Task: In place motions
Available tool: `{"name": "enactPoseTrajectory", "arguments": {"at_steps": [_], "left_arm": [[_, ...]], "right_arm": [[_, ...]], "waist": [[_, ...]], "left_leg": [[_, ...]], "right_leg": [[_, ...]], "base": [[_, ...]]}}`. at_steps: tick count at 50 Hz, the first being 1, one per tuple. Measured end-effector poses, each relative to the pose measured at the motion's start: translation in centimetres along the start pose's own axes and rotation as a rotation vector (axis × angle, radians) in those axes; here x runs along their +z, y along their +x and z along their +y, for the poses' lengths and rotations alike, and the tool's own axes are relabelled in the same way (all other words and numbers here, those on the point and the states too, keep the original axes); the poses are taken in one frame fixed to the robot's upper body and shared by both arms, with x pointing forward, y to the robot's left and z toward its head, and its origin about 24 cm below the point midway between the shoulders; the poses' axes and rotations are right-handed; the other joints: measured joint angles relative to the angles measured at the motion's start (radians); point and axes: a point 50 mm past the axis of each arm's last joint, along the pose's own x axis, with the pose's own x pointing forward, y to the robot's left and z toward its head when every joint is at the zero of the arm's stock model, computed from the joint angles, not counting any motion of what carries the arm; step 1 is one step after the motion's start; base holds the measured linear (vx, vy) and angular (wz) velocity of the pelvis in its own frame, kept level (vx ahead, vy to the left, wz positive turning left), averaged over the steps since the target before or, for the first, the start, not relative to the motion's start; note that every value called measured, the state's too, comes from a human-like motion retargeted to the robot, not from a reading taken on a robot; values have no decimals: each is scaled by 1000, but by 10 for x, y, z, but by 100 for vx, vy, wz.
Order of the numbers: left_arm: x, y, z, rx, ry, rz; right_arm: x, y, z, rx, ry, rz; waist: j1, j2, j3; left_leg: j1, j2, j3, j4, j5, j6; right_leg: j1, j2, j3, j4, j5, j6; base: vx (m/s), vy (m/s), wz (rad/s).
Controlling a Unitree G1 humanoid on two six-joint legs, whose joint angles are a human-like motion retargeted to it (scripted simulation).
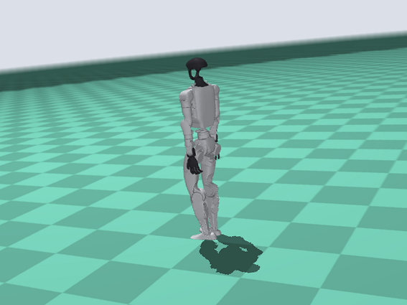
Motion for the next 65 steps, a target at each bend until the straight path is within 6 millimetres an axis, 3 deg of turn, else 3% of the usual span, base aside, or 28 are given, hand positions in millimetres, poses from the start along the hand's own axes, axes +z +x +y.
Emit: {"name": "enactPoseTrajectory", "arguments": {"at_steps": [5,8,12,16,20,22,29,32,35,39,43,50,54,57,60,63,65], "left_arm": [[22,-2,-8,11,53,-82],[30,-3,-9,51,50,-129],[32,-3,-4,77,30,-155],[23,-3,12,60,27,-109],[11,-5,39,63,75,-24],[1,-6,49,64,79,26],[-15,-6,60,38,-73,42],[-15,-6,59,40,-101,44],[-5,-7,57,45,-80,38],[22,-9,53,36,-17,-17],[52,-13,42,8,43,-80],[110,-25,3,-108,141,-262],[130,-32,-14,-187,199,-383],[131,-33,-14,-176,221,-410],[119,-27,-6,-129,243,-372],[98,-20,5,-70,230,-301],[82,-15,10,-36,198,-240]], "right_arm": [[-13,-2,-10,-40,-33,55],[-14,-3,-15,-56,-19,65],[-1,-5,-22,-63,-7,37],[22,-6,-20,-60,-22,-38],[32,-6,-17,-42,15,-89],[25,-5,-17,-24,39,-70],[-15,-6,-29,-100,91,85],[-37,-9,-32,-132,156,169],[-59,-11,-31,-144,257,243],[-81,-13,-23,-143,374,305],[-100,-13,-6,-120,423,370],[-123,-13,29,0,485,419],[-117,-10,35,-8,480,405],[-103,-6,31,-46,443,363],[-81,-2,21,-77,372,292],[-50,0,7,-100,286,183],[-25,0,-4,-110,224,101]], "waist": [[98,-37,25],[145,-39,66],[76,-5,77],[-48,17,66],[-93,31,86],[-82,35,79],[-27,73,44],[-34,98,25],[-39,105,6],[-68,104,16],[-156,149,6],[-188,231,-46],[-200,259,-56],[-198,246,-64],[-180,170,-90],[-146,57,-111],[-122,23,-105]], "left_leg": [[-40,-83,-233,88,29,40],[-3,-94,-336,63,20,7],[45,-32,-200,-39,-15,48],[54,27,-53,-94,-24,31],[94,84,143,-129,-48,21],[119,104,272,-155,-61,14],[182,152,653,-230,-95,-30],[184,167,727,-235,-115,-50],[182,166,776,-225,-136,-66],[207,154,823,-215,-160,-81],[213,171,840,-213,-164,-96],[222,189,922,-233,-151,-142],[255,206,969,-210,-131,-166],[288,208,968,-155,-82,-149],[305,197,935,-17,19,-64],[230,224,806,279,49,110],[165,261,690,456,29,125]], "right_leg": [[-29,-24,126,16,54,8],[-31,5,219,17,102,7],[-61,62,277,12,150,-3],[-132,109,268,34,137,-65],[-159,85,68,49,68,-172],[-162,66,-45,53,11,-202],[-139,-37,-547,119,-191,-240],[-91,-61,-770,116,-241,-216],[-64,-68,-903,90,-186,-214],[-76,-39,-811,26,7,-262],[-74,12,-795,-33,15,-299],[-110,54,-711,-27,-6,-253],[-121,78,-648,-23,-22,-240],[-116,82,-575,-35,-27,-242],[-111,26,-469,-44,-21,-243],[-116,-68,-337,-38,-10,-245],[-113,-78,-265,-48,7,-254]], "base": [[-11,7,-169],[-13,8,-257],[-31,16,-202],[-41,27,-210],[-34,34,-272],[-26,35,-318],[-31,28,-312],[-36,22,-233],[-36,16,-184],[-37,11,-120],[-30,5,-33],[-22,-1,-51],[-21,-4,-77],[-22,-3,-108],[-12,3,-146],[-19,2,-176],[-15,3,-199]]}}
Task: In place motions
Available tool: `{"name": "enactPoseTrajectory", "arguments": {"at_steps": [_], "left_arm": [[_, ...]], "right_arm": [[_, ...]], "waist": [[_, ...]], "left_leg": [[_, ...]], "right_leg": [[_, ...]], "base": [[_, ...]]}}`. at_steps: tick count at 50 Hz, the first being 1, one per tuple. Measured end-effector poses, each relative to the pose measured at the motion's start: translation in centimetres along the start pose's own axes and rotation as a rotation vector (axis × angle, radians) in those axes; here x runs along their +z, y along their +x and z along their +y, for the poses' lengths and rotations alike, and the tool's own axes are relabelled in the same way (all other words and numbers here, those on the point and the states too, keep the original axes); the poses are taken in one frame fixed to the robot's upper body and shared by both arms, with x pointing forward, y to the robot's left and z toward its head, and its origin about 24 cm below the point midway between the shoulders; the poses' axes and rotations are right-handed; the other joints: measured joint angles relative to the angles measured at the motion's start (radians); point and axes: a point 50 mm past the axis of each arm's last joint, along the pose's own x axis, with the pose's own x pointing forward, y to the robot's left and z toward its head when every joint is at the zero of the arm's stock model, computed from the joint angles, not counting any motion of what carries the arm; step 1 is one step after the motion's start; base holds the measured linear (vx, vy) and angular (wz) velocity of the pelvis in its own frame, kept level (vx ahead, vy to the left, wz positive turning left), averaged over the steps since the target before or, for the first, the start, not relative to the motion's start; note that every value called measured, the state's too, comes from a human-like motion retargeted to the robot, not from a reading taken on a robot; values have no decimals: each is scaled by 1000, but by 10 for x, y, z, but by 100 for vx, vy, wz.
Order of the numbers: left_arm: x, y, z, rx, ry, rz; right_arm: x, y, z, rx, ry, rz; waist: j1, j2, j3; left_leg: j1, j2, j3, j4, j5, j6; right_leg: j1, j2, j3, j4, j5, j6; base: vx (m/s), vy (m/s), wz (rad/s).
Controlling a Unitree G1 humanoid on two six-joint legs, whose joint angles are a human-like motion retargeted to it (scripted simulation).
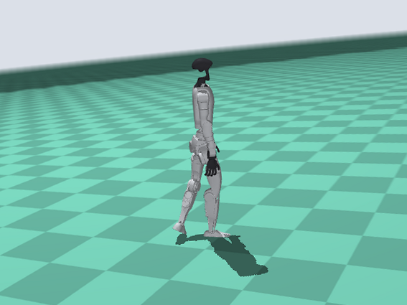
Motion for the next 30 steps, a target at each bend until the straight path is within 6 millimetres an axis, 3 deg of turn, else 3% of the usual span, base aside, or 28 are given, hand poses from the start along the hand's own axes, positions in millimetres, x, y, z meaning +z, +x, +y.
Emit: {"name": "enactPoseTrajectory", "arguments": {"at_steps": [3,7,10,13,16,20,22,25,30], "left_arm": [[-26,0,-5,17,-76,101],[-48,-1,-13,18,-170,164],[-55,-1,-17,15,-196,173],[-56,-1,-21,7,-188,175],[-55,0,-23,-3,-156,176],[-48,0,-23,-10,-109,161],[-45,1,-24,-19,-92,152],[-40,1,-24,-48,-80,128],[-16,2,-19,-78,-25,50]], "right_arm": [[41,-7,-5,-5,-87,-132],[86,-20,-5,5,-155,-292],[105,-27,-3,28,-169,-375],[107,-28,-2,34,-169,-394],[91,-22,-5,23,-156,-345],[48,-9,-9,14,-127,-161],[18,-4,-10,16,-109,-25],[-24,-2,-9,25,-85,175],[-71,-4,-2,30,62,308]], "waist": [[34,-9,35],[71,-39,76],[83,-47,112],[104,-38,141],[127,-7,162],[145,39,186],[116,56,166],[44,88,116],[31,87,110]], "left_leg": [[-156,-60,-309,136,-4,-54],[-244,-82,-398,162,-34,-11],[-280,-106,-458,76,-56,7],[-293,-146,-540,-95,-62,-24],[-277,-158,-600,-283,-61,-74],[-211,-143,-594,-476,-7,-143],[-172,-131,-517,-525,26,-128],[-175,-125,-550,-542,29,-148],[-107,-140,-484,-588,9,-130]], "right_leg": [[24,27,85,-39,43,-14],[21,15,188,-27,81,-19],[26,14,243,-17,100,-14],[44,32,277,-19,114,-10],[68,75,313,-19,117,-7],[128,144,355,-24,111,-12],[142,157,362,-26,106,-6],[137,166,344,-30,102,7],[165,168,363,-24,103,19]], "base": [[-25,4,-217],[-19,2,-205],[-13,-1,-158],[-7,-5,-139],[5,-8,-117],[23,-7,-90],[37,-5,-13],[38,-12,16],[29,-12,-29]]}}
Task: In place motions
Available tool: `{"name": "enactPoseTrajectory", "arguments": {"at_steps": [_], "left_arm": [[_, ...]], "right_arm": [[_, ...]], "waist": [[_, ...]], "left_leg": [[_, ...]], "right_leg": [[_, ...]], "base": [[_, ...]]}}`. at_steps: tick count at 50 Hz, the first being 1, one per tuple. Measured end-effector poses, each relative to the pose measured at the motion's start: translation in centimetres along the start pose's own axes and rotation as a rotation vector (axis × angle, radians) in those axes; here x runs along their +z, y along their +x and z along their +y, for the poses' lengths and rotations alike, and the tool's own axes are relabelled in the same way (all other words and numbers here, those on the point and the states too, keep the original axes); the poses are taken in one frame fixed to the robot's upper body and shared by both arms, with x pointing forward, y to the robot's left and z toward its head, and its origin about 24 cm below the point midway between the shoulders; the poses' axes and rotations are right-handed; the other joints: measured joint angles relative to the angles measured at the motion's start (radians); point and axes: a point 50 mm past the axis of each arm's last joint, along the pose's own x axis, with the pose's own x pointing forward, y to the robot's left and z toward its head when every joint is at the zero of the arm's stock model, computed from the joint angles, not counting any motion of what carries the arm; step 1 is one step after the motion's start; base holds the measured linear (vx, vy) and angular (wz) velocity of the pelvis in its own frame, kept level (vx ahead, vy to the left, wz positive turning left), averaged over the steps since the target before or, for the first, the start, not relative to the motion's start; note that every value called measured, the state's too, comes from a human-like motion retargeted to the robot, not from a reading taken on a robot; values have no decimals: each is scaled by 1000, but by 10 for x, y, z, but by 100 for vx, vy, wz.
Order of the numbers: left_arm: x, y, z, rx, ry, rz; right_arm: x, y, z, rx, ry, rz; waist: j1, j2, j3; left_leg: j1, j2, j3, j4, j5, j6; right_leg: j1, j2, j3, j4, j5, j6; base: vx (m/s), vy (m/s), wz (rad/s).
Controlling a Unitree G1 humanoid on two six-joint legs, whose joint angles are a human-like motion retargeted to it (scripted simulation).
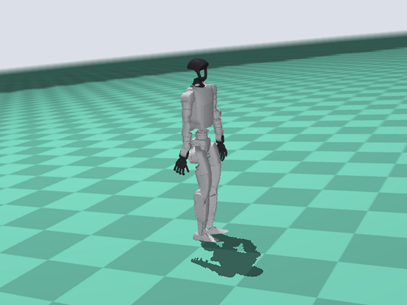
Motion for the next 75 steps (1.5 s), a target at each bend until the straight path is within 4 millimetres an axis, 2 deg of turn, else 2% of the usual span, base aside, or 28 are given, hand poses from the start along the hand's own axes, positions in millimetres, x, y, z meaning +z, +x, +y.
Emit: {"name": "enactPoseTrajectory", "arguments": {"at_steps": [3,8,16,20,22,24,26,28,32,34,35,38,40,42,43,45,48,52,58,61,65,67,70,72,75], "left_arm": [[7,-1,3,4,9,-26],[11,-2,9,25,-34,-51],[4,-4,18,44,-16,-8],[2,-3,17,36,-19,0],[3,-3,17,32,-24,-4],[4,-4,18,31,-20,-10],[3,-4,18,33,-18,-12],[1,-4,19,38,-20,-3],[-4,-4,20,47,-22,22],[-2,-5,22,49,-17,25],[0,-5,23,48,-12,23],[17,-7,25,44,28,-11],[32,-8,23,39,65,-50],[50,-8,15,26,102,-111],[54,-8,11,20,105,-128],[52,-6,4,7,92,-137],[33,-2,-3,-9,49,-101],[12,-1,0,11,49,-26],[-18,-2,10,63,46,62],[-32,-2,12,74,1,96],[-49,-3,10,88,-73,140],[-55,-3,7,89,-112,151],[-62,-2,-3,79,-198,157],[-66,-2,-12,59,-278,161],[-70,-1,-21,31,-377,166]], "right_arm": [[-16,4,7,36,47,42],[-13,5,16,36,67,13],[28,-2,29,78,-19,-155],[48,-8,27,59,-97,-237],[55,-11,23,37,-132,-270],[60,-13,19,21,-144,-293],[63,-15,16,9,-144,-304],[63,-15,12,0,-126,-306],[58,-14,5,-7,-62,-292],[55,-13,1,-11,-23,-281],[53,-13,-1,-14,-3,-275],[46,-11,-10,-9,75,-253],[42,-11,-17,-2,127,-244],[34,-12,-30,0,163,-223],[30,-12,-36,-2,156,-207],[22,-13,-47,-21,109,-158],[15,-14,-61,-128,24,-105],[19,-17,-72,-242,14,-150],[17,-14,-65,-145,143,-191],[18,-14,-61,-115,186,-191],[28,-16,-58,-124,172,-213],[36,-18,-58,-132,142,-239],[48,-23,-58,-139,93,-285],[56,-25,-56,-140,60,-308],[67,-28,-49,-136,40,-341]], "waist": [[7,1,-26],[-18,6,-40],[-22,-3,-49],[-59,1,-46],[-14,-9,-44],[-22,-11,-33],[-27,-12,-24],[-40,-10,-15],[-71,1,2],[-86,10,11],[-94,15,15],[-35,-1,39],[48,-14,74],[137,-5,127],[173,-8,140],[224,-13,143],[205,6,109],[142,43,85],[152,25,16],[151,8,-13],[131,-7,-55],[126,-6,-71],[151,-1,-70],[169,-13,-62],[189,-34,-54]], "left_leg": [[17,-8,28,-16,-14,5],[19,-1,42,-4,-37,8],[-6,10,29,33,-63,6],[-47,17,-55,62,-53,-1],[-60,31,-42,76,-52,-7],[-81,32,-94,89,-39,-9],[-99,32,-145,95,-24,-13],[-122,22,-233,95,1,-17],[-168,-15,-419,83,60,-30],[-197,-39,-520,78,93,-42],[-213,-53,-572,76,110,-49],[-246,-112,-641,69,161,-59],[-251,-135,-635,62,191,-60],[-262,-162,-665,53,220,-66],[-265,-171,-651,42,219,-59],[-269,-127,-411,31,157,-60],[-263,-74,-134,7,103,-59],[-216,-41,12,10,87,-67],[-129,15,257,65,46,-18],[-87,44,363,83,10,-28],[-45,62,489,80,-23,-31],[-26,57,535,55,-6,-39],[7,47,581,1,22,-91],[-14,3,497,-26,23,-48],[-28,-17,432,-32,34,-31]], "right_leg": [[-5,1,23,8,0,11],[-7,8,36,12,2,23],[-24,8,40,43,-15,45],[-34,3,-31,84,-44,57],[-38,8,4,118,-59,70],[-45,13,-1,149,-61,69],[-54,24,40,175,-54,66],[-65,54,155,193,-40,75],[-66,107,422,194,-45,147],[-62,114,470,188,-68,172],[-63,111,461,183,-82,174],[-66,43,246,148,-91,91],[-49,38,244,140,-99,94],[-49,-12,110,141,-95,101],[-43,-28,83,140,-98,104],[-42,-53,27,143,-104,105],[-41,-86,-105,127,-112,113],[-7,-125,-316,102,-131,139],[43,-181,-570,70,-165,174],[74,-198,-688,46,-176,197],[109,-202,-839,14,-179,231],[118,-192,-897,9,-179,247],[141,-166,-946,6,-174,263],[162,-170,-959,5,-159,274],[183,-180,-976,7,-136,288]], "base": [[31,-14,-56],[19,-14,-34],[13,-16,-7],[6,-16,91],[-1,-18,33],[-3,-19,138],[-5,-15,154],[-6,-13,210],[-11,-10,240],[-21,-11,262],[-26,-20,258],[-30,-19,207],[-31,-14,140],[-18,-28,193],[-1,-20,178],[14,-11,177],[28,-7,265],[31,-8,320],[43,-16,262],[36,-21,238],[40,-27,239],[43,-34,202],[37,-36,132],[47,-41,97],[33,-33,93]]}}
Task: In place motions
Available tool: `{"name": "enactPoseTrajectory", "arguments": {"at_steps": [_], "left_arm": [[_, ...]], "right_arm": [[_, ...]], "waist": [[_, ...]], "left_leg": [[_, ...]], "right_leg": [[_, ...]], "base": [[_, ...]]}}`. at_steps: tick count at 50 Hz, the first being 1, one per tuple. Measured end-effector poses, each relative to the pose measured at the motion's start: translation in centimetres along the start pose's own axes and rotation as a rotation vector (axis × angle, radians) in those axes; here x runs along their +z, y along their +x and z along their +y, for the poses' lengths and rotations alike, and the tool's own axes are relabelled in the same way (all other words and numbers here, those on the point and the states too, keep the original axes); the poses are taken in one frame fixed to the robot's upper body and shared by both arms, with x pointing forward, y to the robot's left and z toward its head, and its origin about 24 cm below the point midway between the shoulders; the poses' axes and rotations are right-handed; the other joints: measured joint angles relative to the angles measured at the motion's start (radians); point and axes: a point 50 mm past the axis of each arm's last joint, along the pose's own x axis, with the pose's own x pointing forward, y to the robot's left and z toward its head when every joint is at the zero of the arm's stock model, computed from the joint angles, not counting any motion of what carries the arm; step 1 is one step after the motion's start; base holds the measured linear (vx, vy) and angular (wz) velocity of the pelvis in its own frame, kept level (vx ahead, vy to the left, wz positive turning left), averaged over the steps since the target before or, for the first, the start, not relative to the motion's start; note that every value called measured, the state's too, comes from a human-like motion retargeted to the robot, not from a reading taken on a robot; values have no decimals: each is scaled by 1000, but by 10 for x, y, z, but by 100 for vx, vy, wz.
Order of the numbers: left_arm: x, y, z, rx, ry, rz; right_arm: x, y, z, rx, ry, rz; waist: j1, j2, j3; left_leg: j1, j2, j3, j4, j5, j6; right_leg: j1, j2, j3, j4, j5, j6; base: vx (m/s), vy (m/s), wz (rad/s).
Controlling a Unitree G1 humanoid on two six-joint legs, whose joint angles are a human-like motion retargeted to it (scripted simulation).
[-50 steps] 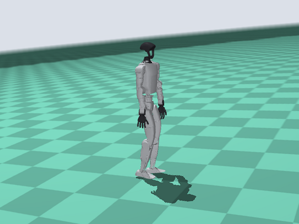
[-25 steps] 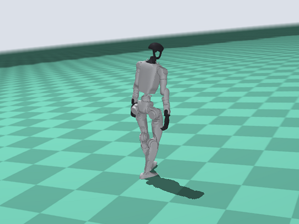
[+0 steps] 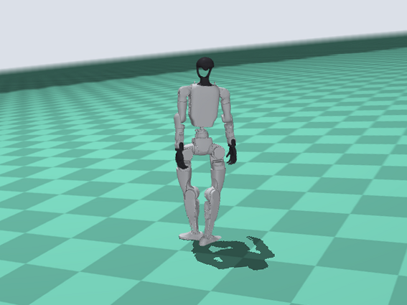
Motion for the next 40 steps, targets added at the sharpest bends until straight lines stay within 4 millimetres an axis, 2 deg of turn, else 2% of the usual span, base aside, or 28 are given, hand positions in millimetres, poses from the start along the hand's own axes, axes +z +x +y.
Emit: {"name": "enactPoseTrajectory", "arguments": {"at_steps": [4,8,11,13,15,17,18,20,22,23,25,27,30,32,33,35,36,38,40], "left_arm": [[-3,0,-1,-11,-49,0],[-6,0,3,-3,-29,13],[-7,0,5,1,5,22],[-4,0,4,-7,34,23],[4,-1,3,-19,62,11],[14,-2,4,-23,88,-21],[21,-3,4,-19,101,-42],[35,-4,5,-7,130,-85],[55,-8,5,1,172,-144],[63,-9,5,2,189,-167],[78,-13,5,-4,221,-212],[90,-16,4,-16,260,-249],[102,-20,0,-29,305,-277],[104,-21,-1,-25,319,-282],[104,-20,-1,-22,322,-279],[99,-19,-3,-26,342,-252],[91,-16,-9,-30,361,-228],[80,-12,-19,-15,361,-194],[71,-10,-21,6,337,-179]], "right_arm": [[14,0,13,46,31,-64],[20,-1,28,132,2,-98],[18,-1,34,174,-43,-105],[17,-1,35,190,-81,-98],[17,-1,35,191,-133,-87],[19,-1,33,162,-195,-78],[20,-1,32,139,-223,-75],[20,0,32,87,-260,-73],[20,0,32,29,-274,-76],[19,0,32,14,-278,-76],[14,1,34,6,-282,-66],[3,2,39,29,-264,-31],[-16,4,46,81,-199,33],[-31,4,52,123,-155,84],[-40,3,56,145,-139,113],[-57,2,61,193,-108,181],[-63,1,62,208,-84,209],[-67,0,64,221,-65,235],[-63,1,63,214,-82,225]], "waist": [[35,-32,17],[56,-47,7],[58,-29,-3],[45,11,-6],[11,70,2],[-32,91,14],[-43,90,20],[-54,87,39],[-69,90,68],[-79,91,77],[-101,88,84],[-123,74,85],[-147,28,109],[-150,-19,117],[-136,-41,102],[-83,-68,62],[-63,-58,56],[-22,-56,63],[-13,-56,73]], "left_leg": [[9,-40,-62,-9,-9,24],[0,-57,-124,8,-34,38],[-10,-41,-172,29,-57,43],[-22,1,-210,50,-76,43],[-44,70,-262,83,-92,38],[-67,94,-294,104,-99,41],[-76,96,-301,111,-101,44],[-89,101,-319,119,-96,52],[-100,117,-350,126,-87,56],[-104,122,-365,125,-82,55],[-111,122,-396,117,-73,52],[-105,99,-445,91,-56,49],[-45,27,-506,31,-24,48],[18,-37,-537,-17,-7,49],[38,-61,-539,-35,-2,45],[48,-83,-537,-46,-4,37],[34,-76,-559,-30,-1,40],[32,-67,-572,-7,-5,45],[48,-61,-582,1,-13,45]], "right_leg": [[36,-14,-31,4,30,19],[61,-30,-62,25,79,35],[73,-40,-75,85,162,23],[65,-56,-60,187,243,-19],[12,-110,23,393,308,-96],[-107,-153,217,589,318,-130],[-176,-135,344,635,290,-97],[-293,-32,600,670,232,-38],[-360,75,778,650,182,6],[-375,98,810,627,154,-2],[-396,116,850,550,99,-32],[-394,126,899,411,21,-94],[-341,149,1049,184,-45,-134],[-286,135,1106,57,26,-154],[-270,119,1125,40,15,-136],[-263,54,954,20,30,-129],[-245,52,959,-2,39,-119],[-205,50,910,-39,56,-116],[-178,67,913,-49,50,-119]], "base": [[42,-36,87],[42,-32,73],[47,-36,74],[37,-38,88],[22,-36,95],[10,-39,81],[8,-47,54],[0,-49,49],[-11,-45,82],[-7,-40,96],[-1,-36,108],[5,-31,133],[11,-19,141],[20,-3,109],[24,1,49],[21,1,29],[11,-1,64],[1,-1,48],[4,1,15]]}}
